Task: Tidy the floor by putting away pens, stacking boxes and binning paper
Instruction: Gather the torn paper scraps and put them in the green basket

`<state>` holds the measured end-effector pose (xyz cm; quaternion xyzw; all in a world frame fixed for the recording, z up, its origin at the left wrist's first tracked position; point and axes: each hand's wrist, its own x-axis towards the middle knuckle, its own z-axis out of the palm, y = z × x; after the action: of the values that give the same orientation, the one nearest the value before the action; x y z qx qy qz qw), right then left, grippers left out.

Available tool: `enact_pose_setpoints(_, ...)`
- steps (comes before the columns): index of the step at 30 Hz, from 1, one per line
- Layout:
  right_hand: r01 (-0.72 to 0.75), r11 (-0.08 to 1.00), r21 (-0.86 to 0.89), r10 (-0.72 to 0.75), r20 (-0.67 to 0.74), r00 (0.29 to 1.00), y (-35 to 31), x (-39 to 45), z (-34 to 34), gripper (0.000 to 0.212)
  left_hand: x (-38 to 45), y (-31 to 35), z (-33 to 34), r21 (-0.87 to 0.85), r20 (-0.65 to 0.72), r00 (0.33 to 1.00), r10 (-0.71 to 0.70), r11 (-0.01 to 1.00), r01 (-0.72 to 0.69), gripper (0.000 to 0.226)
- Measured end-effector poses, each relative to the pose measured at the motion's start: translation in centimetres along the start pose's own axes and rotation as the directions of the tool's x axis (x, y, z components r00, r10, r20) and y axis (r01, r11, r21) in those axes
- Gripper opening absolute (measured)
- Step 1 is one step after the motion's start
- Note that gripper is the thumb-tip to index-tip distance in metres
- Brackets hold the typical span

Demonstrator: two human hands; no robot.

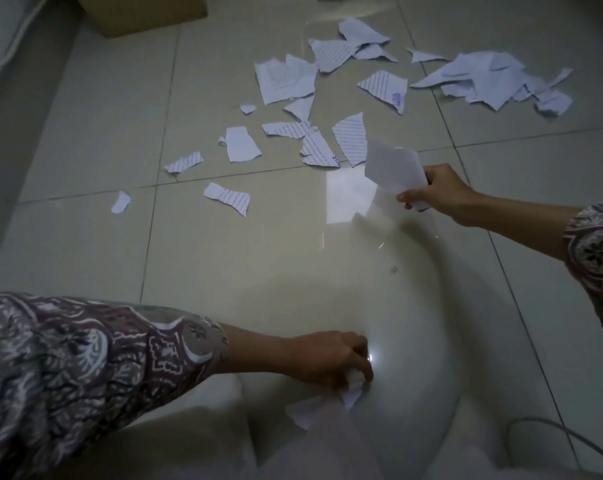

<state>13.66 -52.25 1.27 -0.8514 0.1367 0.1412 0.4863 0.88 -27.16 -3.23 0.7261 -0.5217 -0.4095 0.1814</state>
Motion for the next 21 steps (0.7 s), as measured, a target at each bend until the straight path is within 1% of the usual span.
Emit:
enact_pose_setpoints(2, 0.006, 1.0, 0.002, -0.006, 0.01, 1.0, -0.1, 0.1, 0.3, 0.044, 0.7, 0.2, 0.0, 0.029, 0.003, 1.0, 0.001, 1.0, -0.001, 0.022)
enact_pose_setpoints(3, 0.011, 1.0, 0.005, -0.011, 0.014, 1.0, -0.2, 0.2, 0.5, 0.044, 1.1, 0.0, 0.2, 0.128, -0.017, 0.998, 0.062, 0.99, -0.06, 0.02)
enact_pose_setpoints(4, 0.016, 1.0, 0.011, -0.017, 0.018, 1.0, -0.3, 0.3, 0.6, 0.043, 1.4, -0.2, 0.5, 0.162, -0.014, 0.992, 0.124, 0.979, -0.12, 0.017)
enact_pose_setpoints(5, 0.024, 1.0, 0.016, -0.024, 0.023, 0.999, -0.4, 0.3, 0.8, 0.042, 1.4, -0.1, 0.7, 0.156, 0.003, 0.989, 0.148, 0.977, -0.146, 0.014)
enact_pose_setpoints(6, 0.03, 0.999, 0.017, -0.031, 0.028, 0.999, -0.5, 0.4, 1.0, 0.041, 1.6, 0.0, 0.6, 0.153, 0.037, 0.992, 0.121, 0.98, -0.125, 0.012)
enact_pose_setpoints(7, 0.032, 0.999, 0.019, -0.033, 0.035, 0.999, -0.6, 0.4, 1.2, 0.039, 1.4, 0.1, 0.4, 0.125, 0.041, 0.991, 0.128, 0.983, -0.133, 0.012)
enact_pose_setpoints(10, 0.02, 0.999, 0.031, -0.022, 0.056, 0.998, -0.7, 0.5, 1.7, 0.036, 1.6, -1.0, 0.6, 0.297, 0.044, 0.964, 0.262, 0.918, -0.263, 0.01)
enact_pose_setpoints(11, 0.015, 0.999, 0.035, -0.018, 0.062, 0.998, -0.8, 0.5, 1.8, 0.034, 1.6, -1.2, 0.5, 0.287, 0.085, 0.957, 0.276, 0.914, -0.289, 0.009)
enact_pose_setpoints(12, 0.011, 0.999, 0.036, -0.014, 0.073, 0.997, -0.8, 0.5, 2.0, 0.033, 1.8, -1.2, 0.9, 0.277, 0.07, 0.952, 0.299, 0.911, -0.307, 0.008)
enact_pose_setpoints(13, 0.009, 0.999, 0.038, -0.012, 0.087, 0.996, -0.9, 0.4, 2.2, 0.031, 1.8, -1.1, 0.9, 0.225, 0.067, 0.962, 0.263, 0.936, -0.272, 0.009)
enact_pose_setpoints(14, 0.007, 0.999, 0.042, -0.012, 0.102, 0.995, -0.9, 0.4, 2.3, 0.029, 1.7, -1.3, 0.9, 0.16, 0.023, 0.98, 0.198, 0.967, -0.199, 0.013)
enact_pose_setpoints(15, 0.007, 0.999, 0.049, -0.013, 0.116, 0.993, -0.9, 0.4, 2.5, 0.027, 1.6, -1.4, 0.7, 0.035, 0.004, 0.995, 0.099, 0.994, -0.099, 0.018)
enact_pose_setpoints(16, 0.011, 0.998, 0.055, -0.018, 0.129, 0.991, -1.0, 0.4, 2.6, 0.027, 1.6, -1.7, 0.3, -0.033, -0.006, 0.998, 0.064, 0.997, -0.064, 0.021)
enact_pose_setpoints(17, 0.013, 0.998, 0.062, -0.022, 0.143, 0.99, -1.1, 0.4, 2.8, 0.027, 1.5, -2.0, -0.3, -0.049, -0.022, 0.998, 0.06, 0.997, -0.061, 0.02)
enact_pose_setpoints(19, 0.0, 0.997, 0.083, -0.014, 0.172, 0.985, -1.3, 0.4, 3.1, 0.026, 1.0, -3.0, -2.2, -0.143, -0.093, 0.996, -0.016, 0.99, 0.003, 0.014)
enact_pose_setpoints(21, -0.042, 0.989, 0.144, 0.011, 0.207, 0.978, -1.7, 0.3, 3.6, 0.023, 0.5, -4.0, -4.2, -0.258, -0.214, 0.968, -0.129, 0.964, 0.072, 0.003)
